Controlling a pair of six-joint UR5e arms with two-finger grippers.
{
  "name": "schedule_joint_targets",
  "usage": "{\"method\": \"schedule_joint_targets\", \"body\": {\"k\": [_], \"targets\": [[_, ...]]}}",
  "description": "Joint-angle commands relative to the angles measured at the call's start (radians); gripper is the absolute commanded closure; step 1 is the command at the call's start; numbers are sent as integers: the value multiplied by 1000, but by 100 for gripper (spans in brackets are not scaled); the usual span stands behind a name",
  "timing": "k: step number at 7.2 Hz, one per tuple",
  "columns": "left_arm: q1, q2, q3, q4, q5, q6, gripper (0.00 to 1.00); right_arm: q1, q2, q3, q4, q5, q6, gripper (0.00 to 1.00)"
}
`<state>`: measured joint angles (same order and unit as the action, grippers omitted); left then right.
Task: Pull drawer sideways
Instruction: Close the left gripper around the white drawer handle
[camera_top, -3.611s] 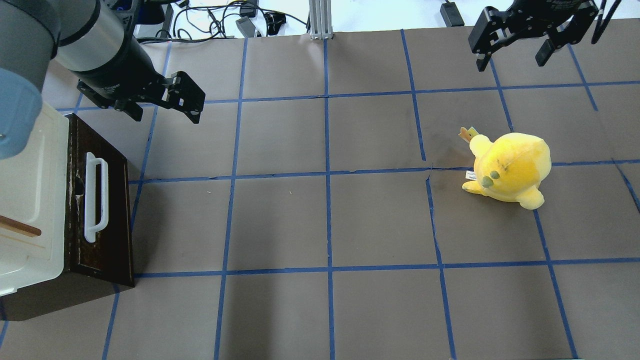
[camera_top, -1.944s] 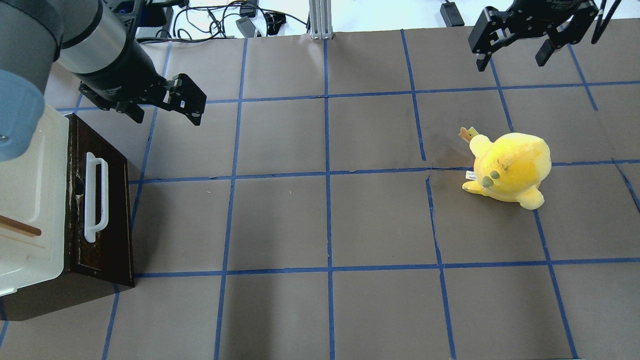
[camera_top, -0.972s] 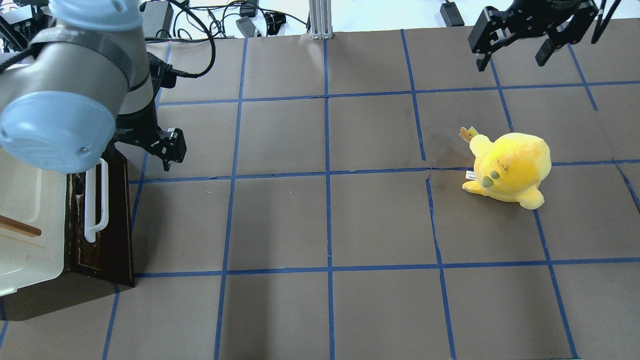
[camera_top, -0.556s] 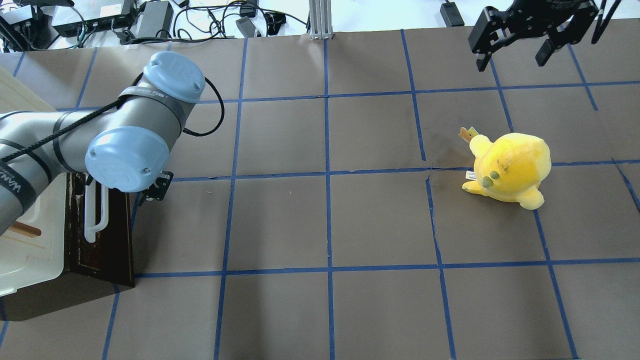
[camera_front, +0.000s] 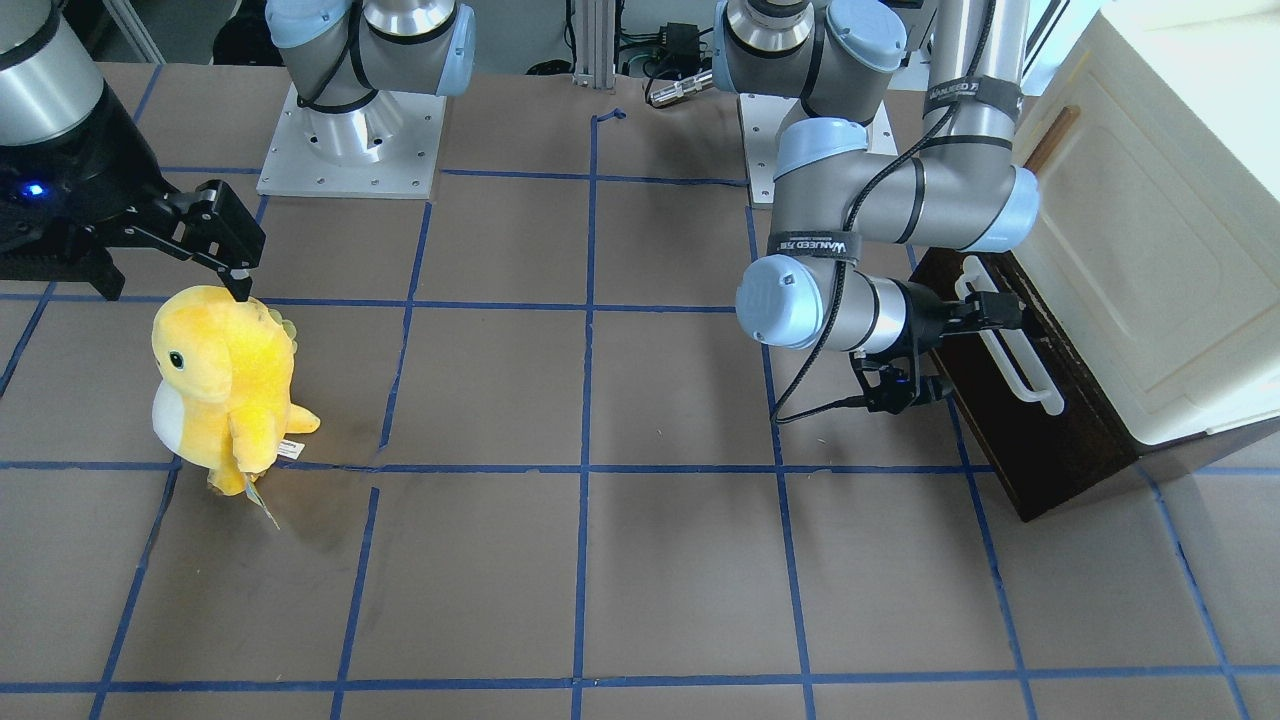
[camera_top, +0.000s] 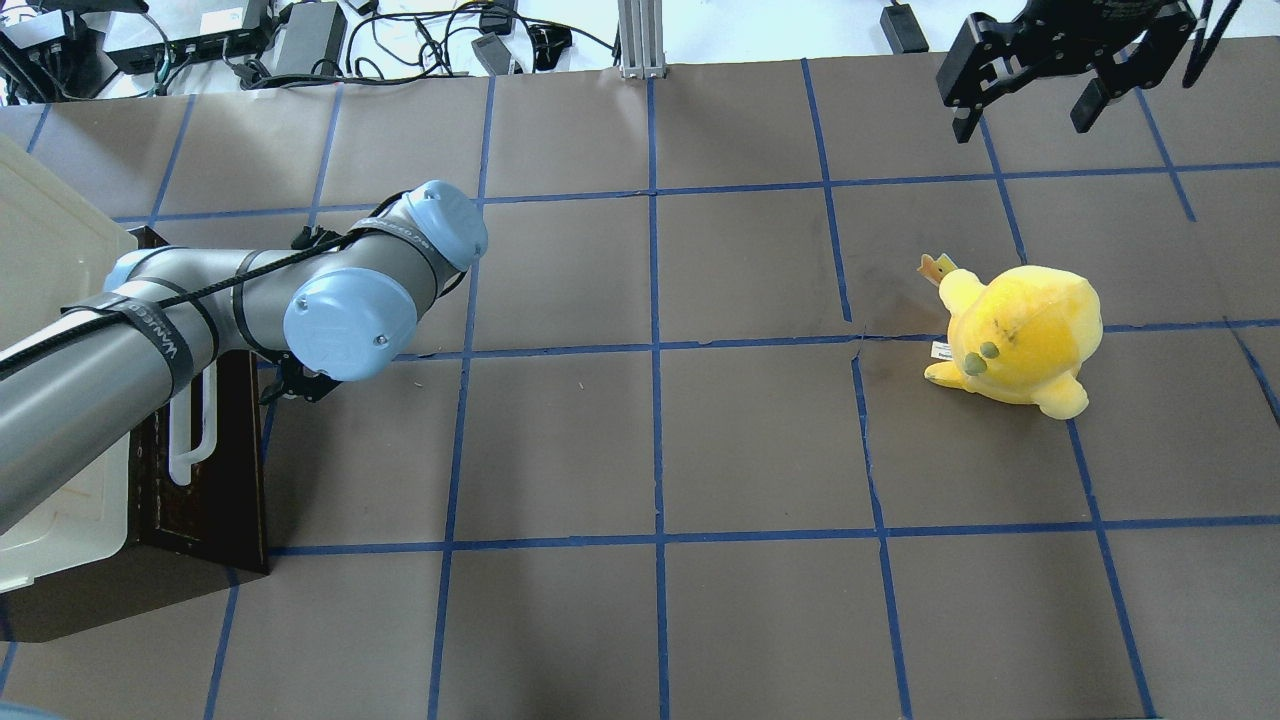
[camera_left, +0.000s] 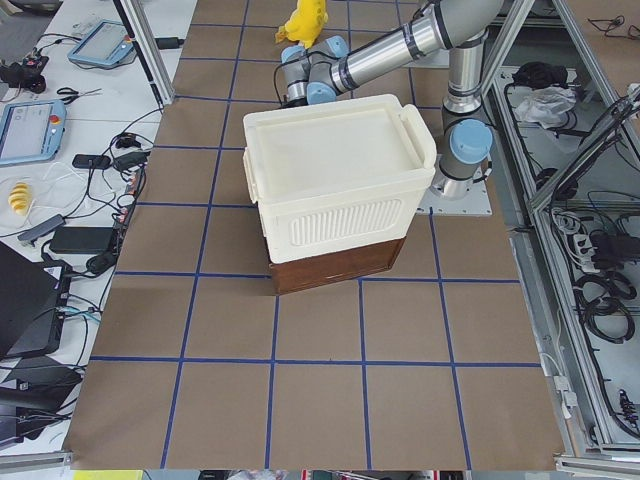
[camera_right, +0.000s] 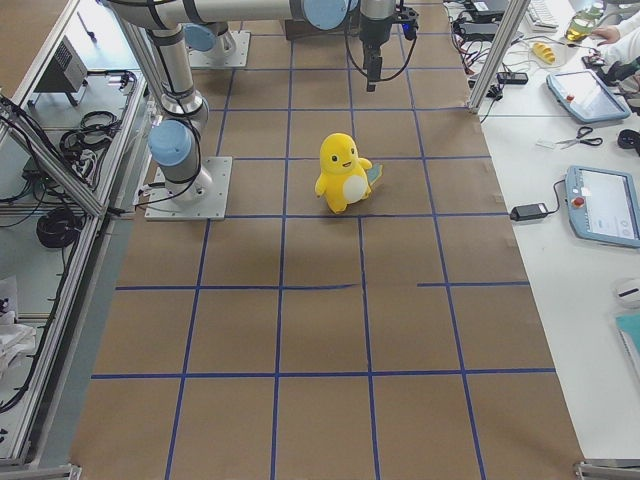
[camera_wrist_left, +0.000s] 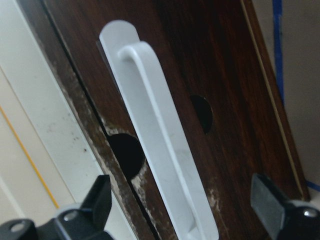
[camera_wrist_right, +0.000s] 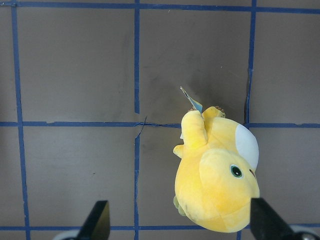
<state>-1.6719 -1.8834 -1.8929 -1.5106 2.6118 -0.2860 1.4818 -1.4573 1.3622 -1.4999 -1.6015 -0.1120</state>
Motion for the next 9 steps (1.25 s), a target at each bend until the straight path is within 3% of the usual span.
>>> {"method": "schedule_joint_targets", "body": {"k": [1,5,9], "targets": [[-23,-45,12,-5,43,-30,0,0,0,0,0,0,0,0],[-22,-56,0,-39,204,-47,0,0,0,0,0,0,0,0],[-12,-71,-14,-40,192,-38,0,0,0,0,0,0,0,0]]}}
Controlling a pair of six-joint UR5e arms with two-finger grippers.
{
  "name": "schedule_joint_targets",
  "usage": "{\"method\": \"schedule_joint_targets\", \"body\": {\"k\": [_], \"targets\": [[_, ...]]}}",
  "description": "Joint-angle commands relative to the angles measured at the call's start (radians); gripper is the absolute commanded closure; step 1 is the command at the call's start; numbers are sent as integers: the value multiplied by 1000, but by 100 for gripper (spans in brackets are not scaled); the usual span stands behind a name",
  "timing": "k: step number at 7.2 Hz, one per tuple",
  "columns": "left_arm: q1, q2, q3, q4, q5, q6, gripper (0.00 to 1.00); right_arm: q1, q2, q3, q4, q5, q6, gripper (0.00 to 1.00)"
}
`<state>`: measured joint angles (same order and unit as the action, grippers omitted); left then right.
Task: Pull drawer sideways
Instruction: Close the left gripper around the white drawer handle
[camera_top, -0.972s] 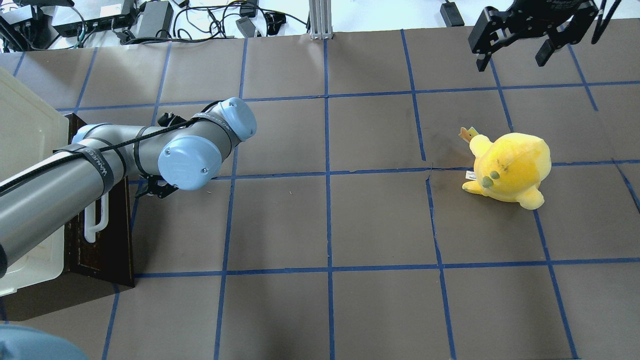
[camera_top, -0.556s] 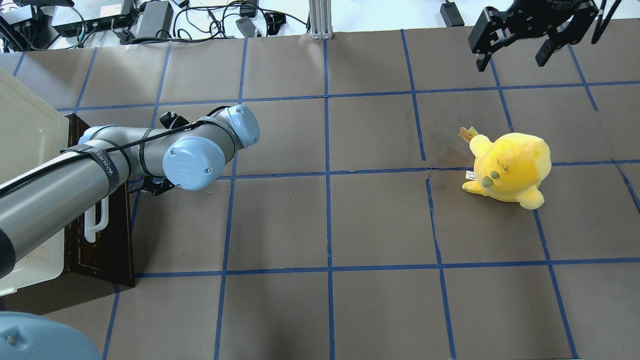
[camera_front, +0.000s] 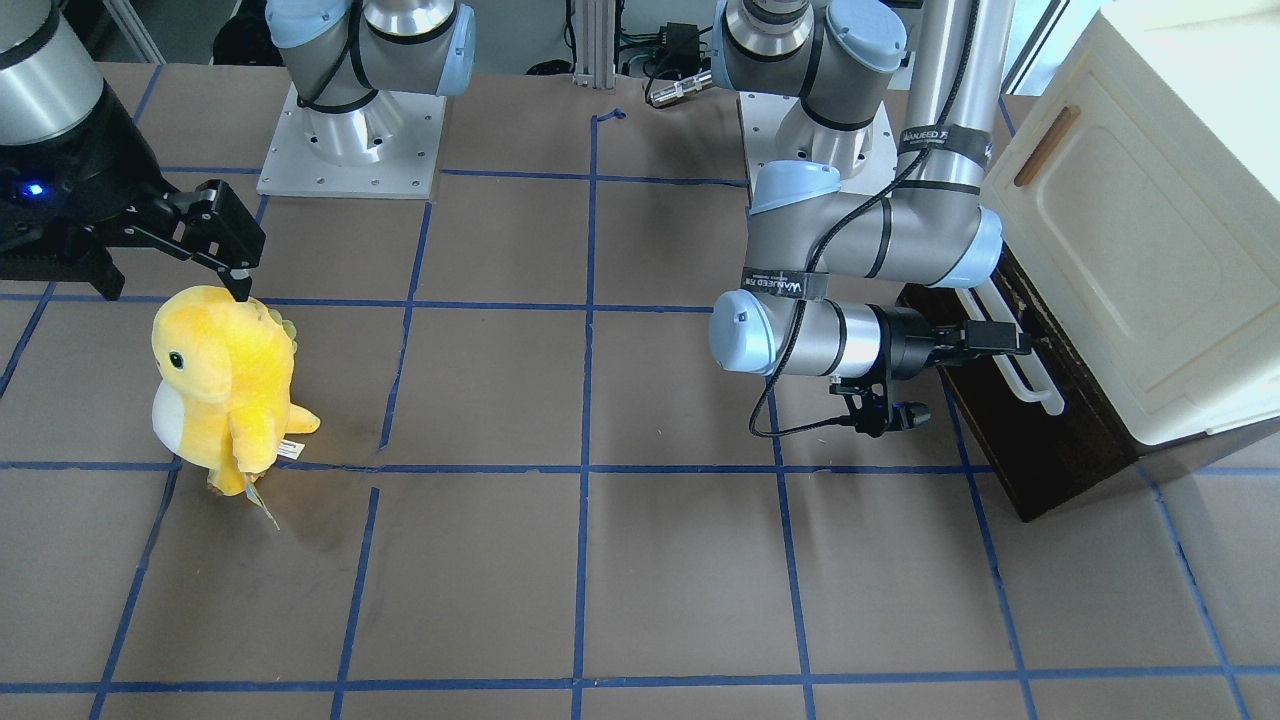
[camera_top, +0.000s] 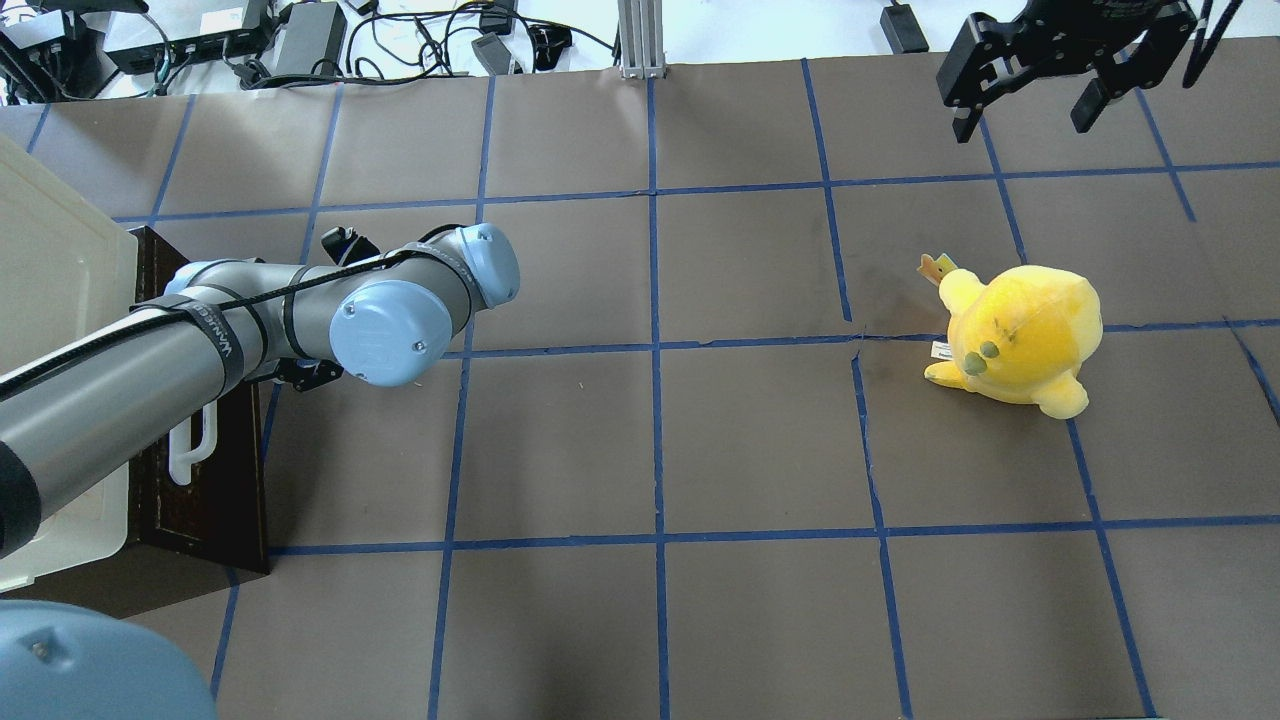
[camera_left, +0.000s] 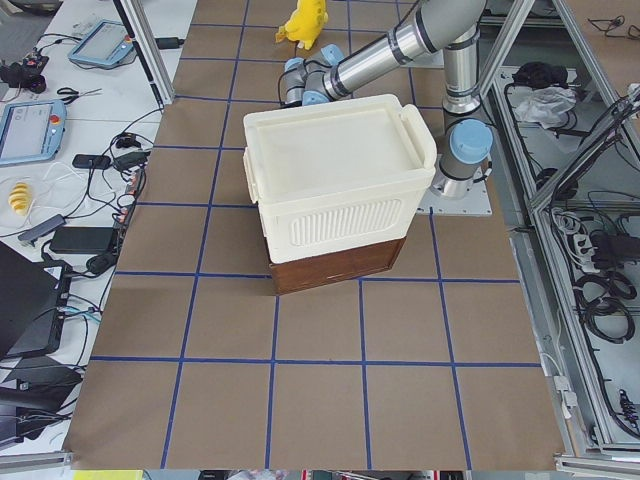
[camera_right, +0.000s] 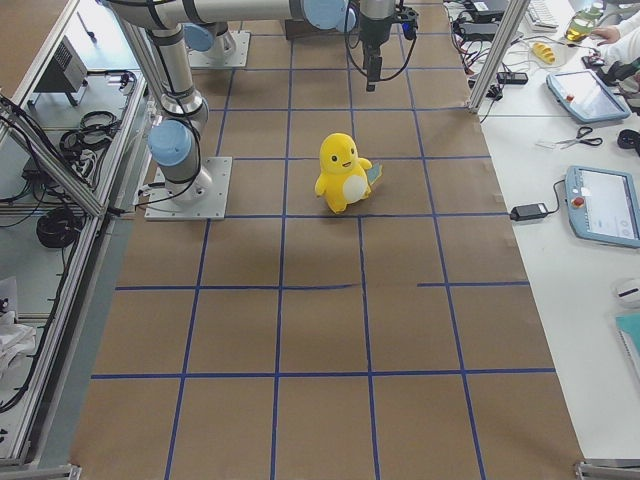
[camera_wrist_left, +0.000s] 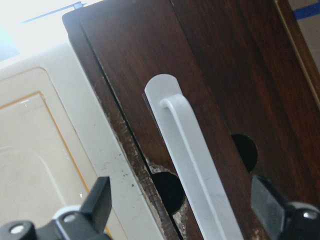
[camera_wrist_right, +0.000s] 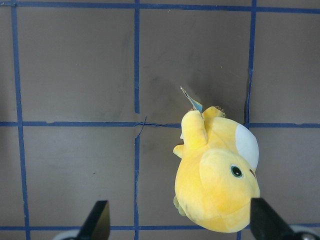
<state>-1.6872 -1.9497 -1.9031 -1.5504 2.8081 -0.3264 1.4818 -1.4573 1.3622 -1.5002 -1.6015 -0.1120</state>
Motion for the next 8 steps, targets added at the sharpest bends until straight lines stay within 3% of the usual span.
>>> {"method": "schedule_joint_targets", "body": {"k": [1,5,6,8], "targets": [[9,-5,-5,0,-6,3,0,0,0,0,0,0,0,0],[12,12,-14,-16,-47,-66,0,0,0,0,0,0,0,0],[12,9,-16,-22,-47,-65,6,0,0,0,0,0,0,0],[12,8,-16,-30,-47,-66,5,0,0,0,0,0,0,0]]}}
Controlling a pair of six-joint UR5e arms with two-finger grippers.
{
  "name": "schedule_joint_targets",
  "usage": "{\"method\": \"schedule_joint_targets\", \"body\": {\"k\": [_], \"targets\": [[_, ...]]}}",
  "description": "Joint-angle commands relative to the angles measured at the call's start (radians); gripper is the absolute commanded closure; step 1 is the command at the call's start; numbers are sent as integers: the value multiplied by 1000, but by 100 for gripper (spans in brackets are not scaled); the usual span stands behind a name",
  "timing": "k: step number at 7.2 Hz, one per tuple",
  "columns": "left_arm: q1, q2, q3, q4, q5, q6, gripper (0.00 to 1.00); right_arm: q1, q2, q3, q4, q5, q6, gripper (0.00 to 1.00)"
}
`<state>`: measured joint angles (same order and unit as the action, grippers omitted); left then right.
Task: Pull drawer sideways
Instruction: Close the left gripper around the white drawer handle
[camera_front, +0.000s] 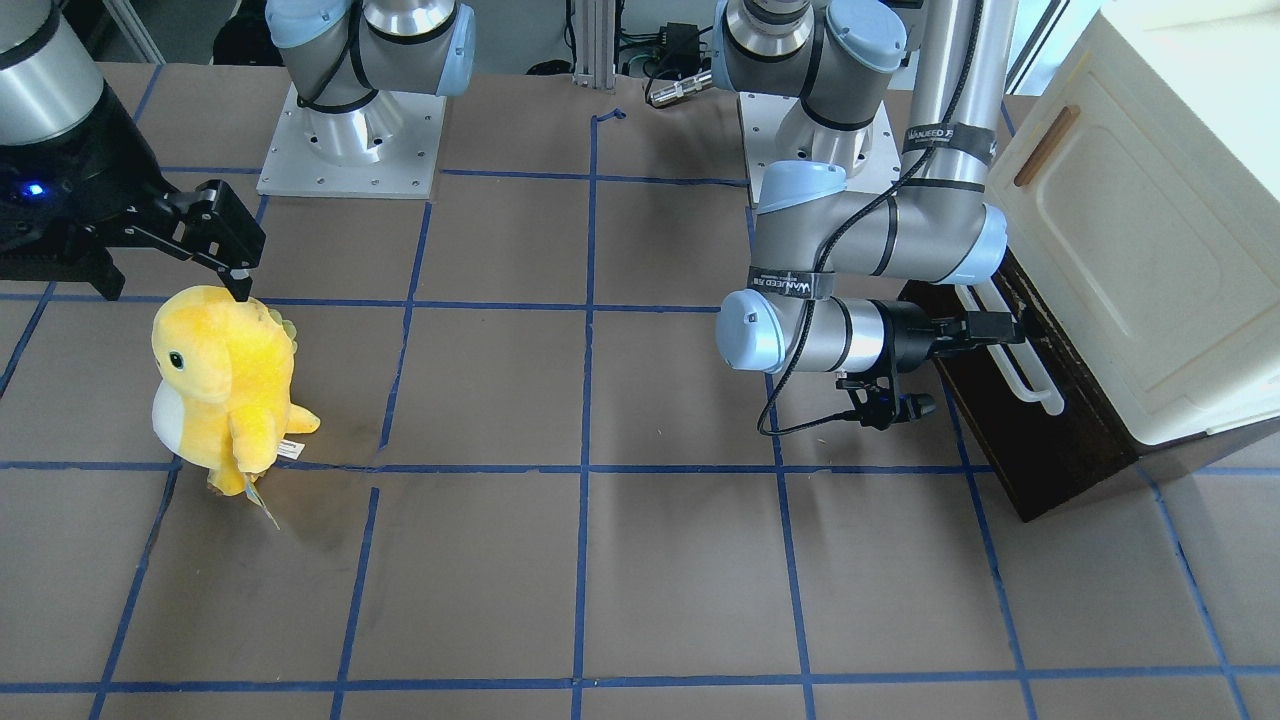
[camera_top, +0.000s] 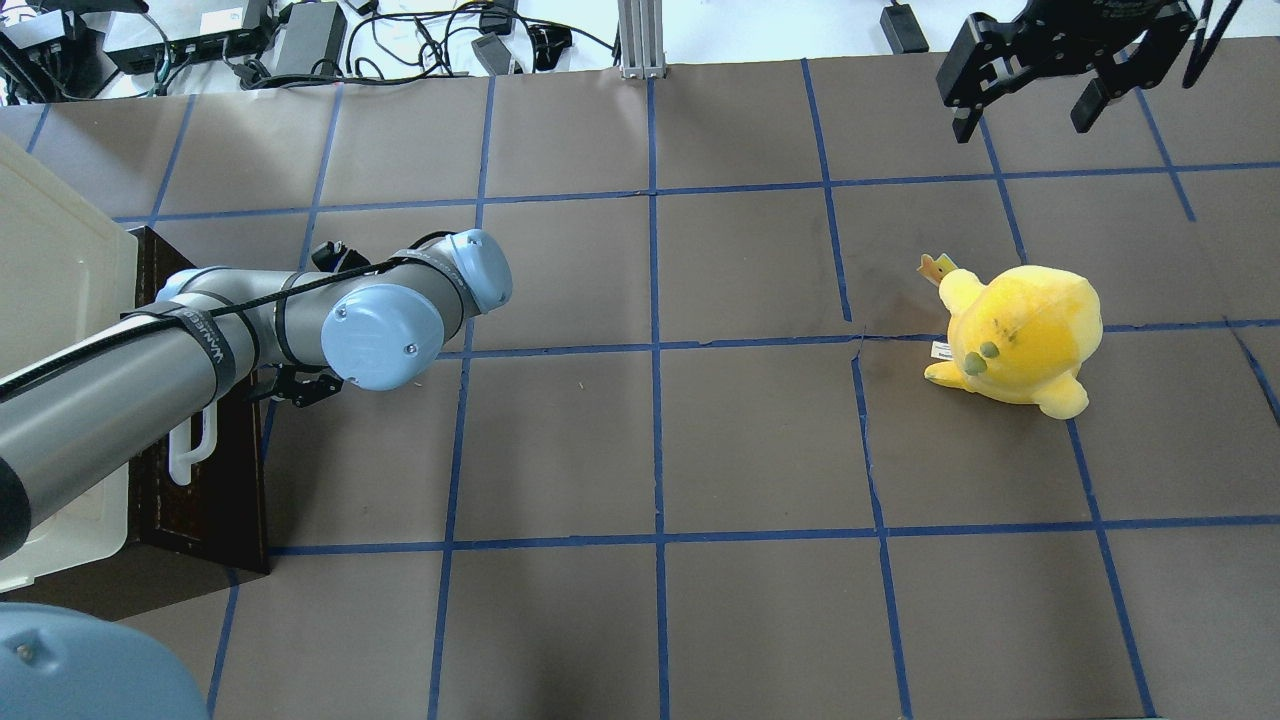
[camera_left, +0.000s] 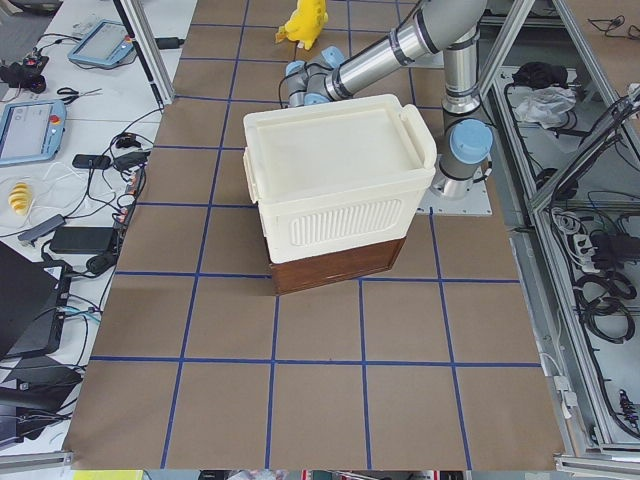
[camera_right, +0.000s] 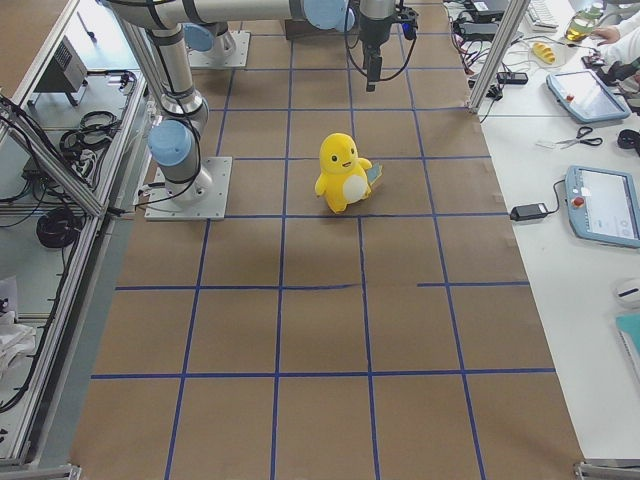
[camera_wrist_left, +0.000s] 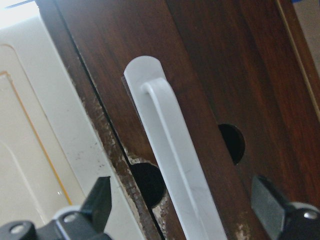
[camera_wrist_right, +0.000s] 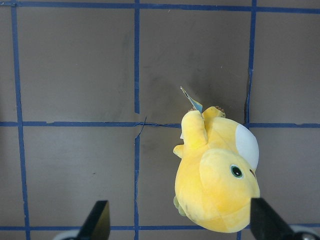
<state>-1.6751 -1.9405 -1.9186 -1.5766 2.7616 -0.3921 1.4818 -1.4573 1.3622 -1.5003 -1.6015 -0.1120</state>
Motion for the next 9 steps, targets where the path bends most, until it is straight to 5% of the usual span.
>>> {"method": "schedule_joint_targets", "body": {"k": [1,7,9], "targets": [[2,-2,1,-3,0,2,8,0,0,0,0,0,0,0],[31,0,0,-43,1,-1,9,0,0,0,0,0,0,0],[31,1,4,-54,1,-1,51,0,0,0,0,0,0,0]]}}
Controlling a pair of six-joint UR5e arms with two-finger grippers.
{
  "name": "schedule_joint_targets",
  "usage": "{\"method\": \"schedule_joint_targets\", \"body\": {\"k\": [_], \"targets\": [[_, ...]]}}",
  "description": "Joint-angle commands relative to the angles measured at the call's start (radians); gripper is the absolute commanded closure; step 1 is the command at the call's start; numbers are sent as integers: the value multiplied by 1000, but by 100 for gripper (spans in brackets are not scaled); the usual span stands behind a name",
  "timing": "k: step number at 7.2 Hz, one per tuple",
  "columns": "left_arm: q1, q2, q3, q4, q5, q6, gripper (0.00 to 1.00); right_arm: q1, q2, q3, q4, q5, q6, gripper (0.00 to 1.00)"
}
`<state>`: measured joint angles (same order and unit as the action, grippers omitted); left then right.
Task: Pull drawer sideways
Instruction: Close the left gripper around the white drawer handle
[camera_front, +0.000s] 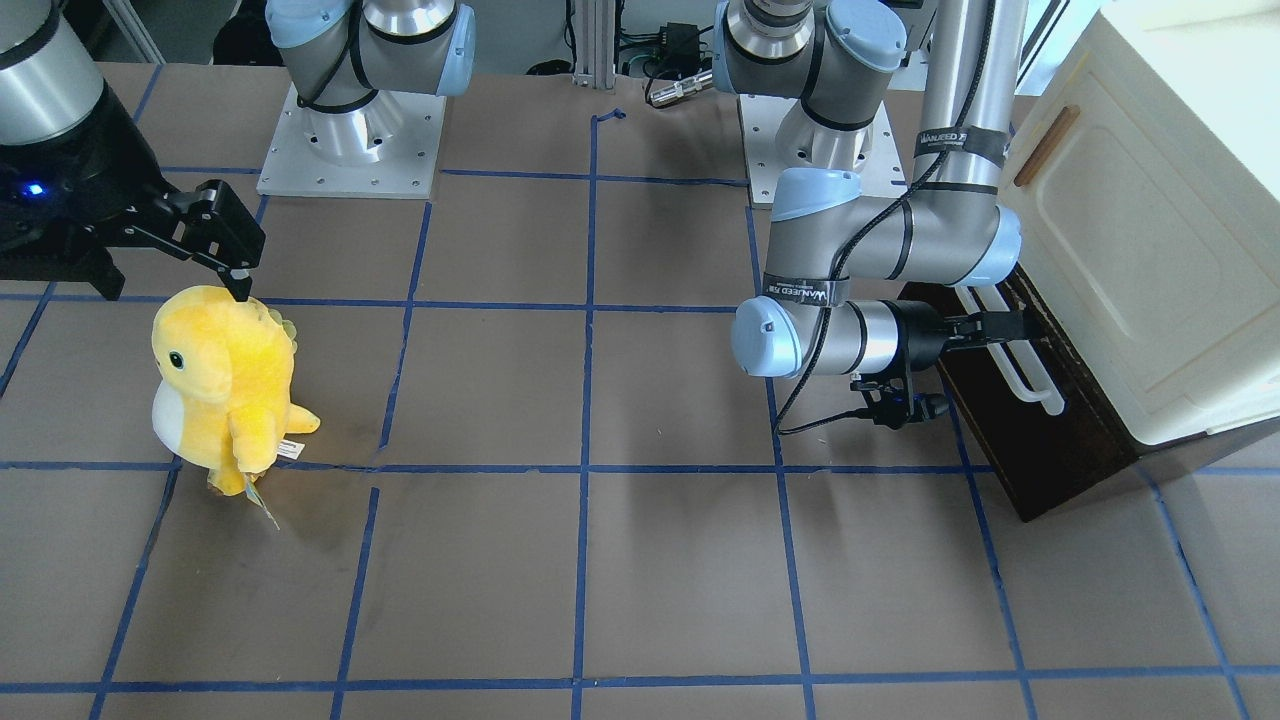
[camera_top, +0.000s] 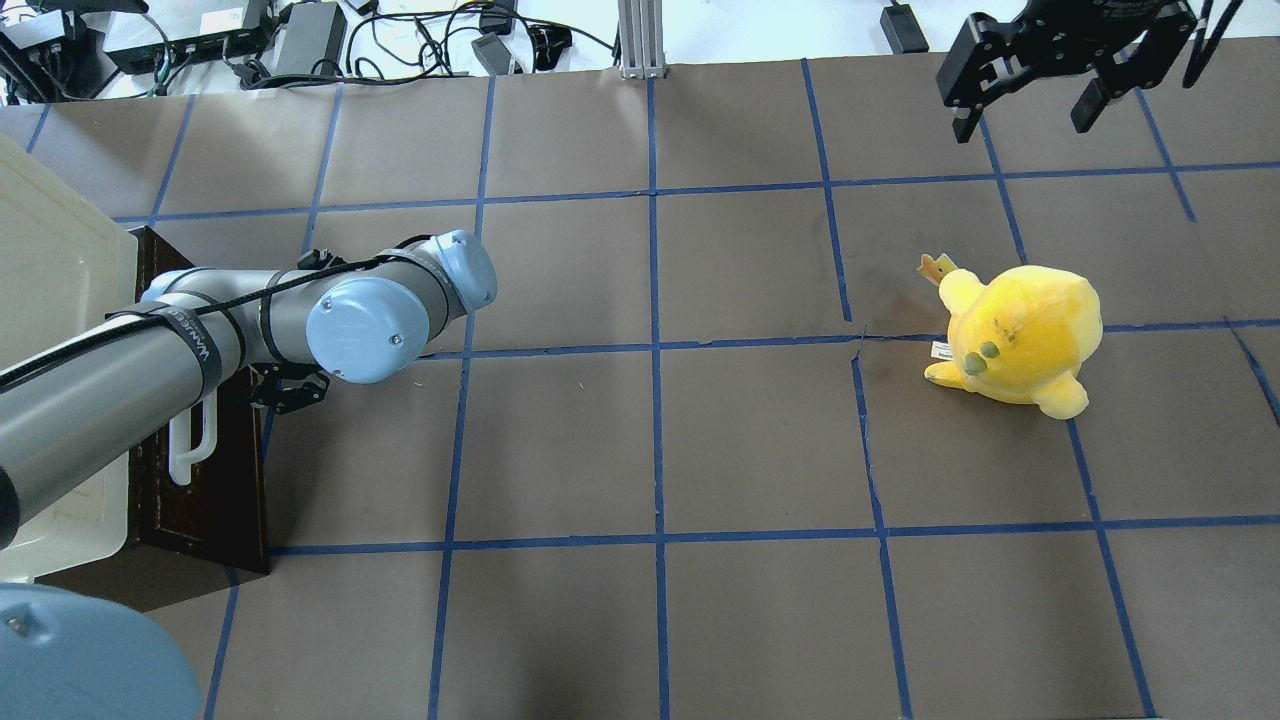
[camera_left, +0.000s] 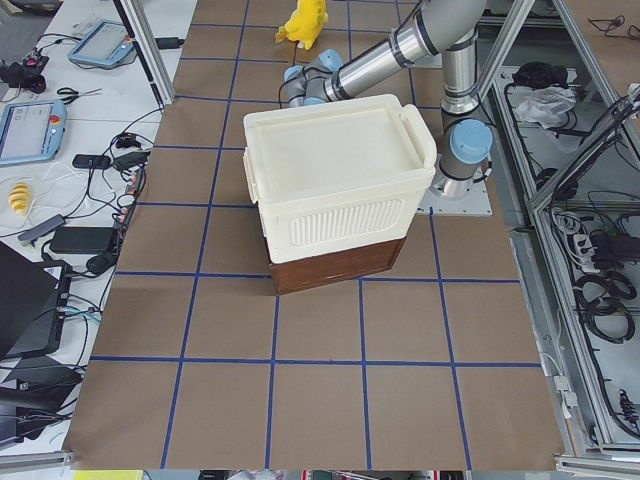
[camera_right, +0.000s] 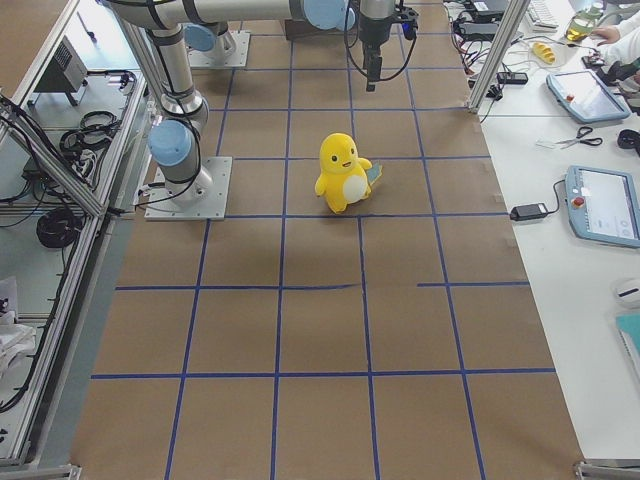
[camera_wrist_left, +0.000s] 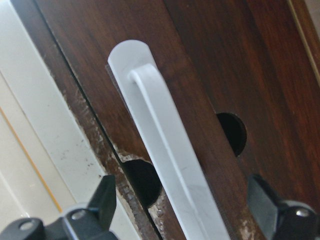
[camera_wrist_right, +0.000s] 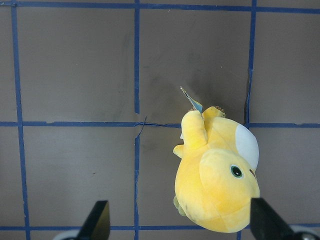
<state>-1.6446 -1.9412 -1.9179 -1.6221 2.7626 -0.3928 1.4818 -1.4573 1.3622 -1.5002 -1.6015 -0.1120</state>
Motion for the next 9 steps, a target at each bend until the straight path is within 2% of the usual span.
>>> {"method": "schedule_joint_targets", "body": {"k": [1,3,4,6,9], "targets": [[0,-1,7,-16,0,0,63,0,0,0,0,0,0,0],[0,-7,7,-16,0,-1,69,0,0,0,0,0,0,0],[0,-8,8,-16,-1,0,81,0,0,0,0,0,0,0],[-1,-15,8,-16,0,-1,89,0,0,0,0,0,0,0],[-9,-19,13,-16,-1,-1,89,0,0,0,0,0,0,0]]}}
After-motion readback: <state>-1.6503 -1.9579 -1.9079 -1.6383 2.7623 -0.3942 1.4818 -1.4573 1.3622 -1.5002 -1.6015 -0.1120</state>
